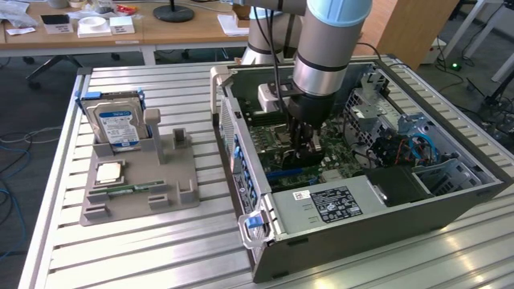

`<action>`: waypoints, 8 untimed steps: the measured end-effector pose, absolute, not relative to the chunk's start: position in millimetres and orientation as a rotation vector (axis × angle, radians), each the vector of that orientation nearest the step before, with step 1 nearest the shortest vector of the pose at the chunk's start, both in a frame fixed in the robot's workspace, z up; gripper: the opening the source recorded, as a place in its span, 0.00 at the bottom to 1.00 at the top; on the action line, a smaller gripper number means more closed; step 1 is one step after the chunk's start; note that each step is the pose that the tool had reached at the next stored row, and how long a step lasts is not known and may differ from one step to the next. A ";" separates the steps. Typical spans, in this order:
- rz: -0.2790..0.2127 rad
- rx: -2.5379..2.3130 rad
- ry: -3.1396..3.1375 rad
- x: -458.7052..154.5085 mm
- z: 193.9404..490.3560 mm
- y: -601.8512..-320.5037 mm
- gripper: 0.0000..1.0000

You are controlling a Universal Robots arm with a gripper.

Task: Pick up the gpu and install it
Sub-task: 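Insert the gpu into the slot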

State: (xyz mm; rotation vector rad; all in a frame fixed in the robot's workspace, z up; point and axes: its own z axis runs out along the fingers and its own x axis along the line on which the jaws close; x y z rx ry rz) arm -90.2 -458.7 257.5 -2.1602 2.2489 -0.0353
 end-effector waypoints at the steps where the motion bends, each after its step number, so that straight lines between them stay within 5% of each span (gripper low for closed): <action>1: -0.036 -2.161 2.249 -90.2 256.3 -458.7 0.26; 8: -0.038 -2.161 2.250 -91.0 254.5 -458.2 0.26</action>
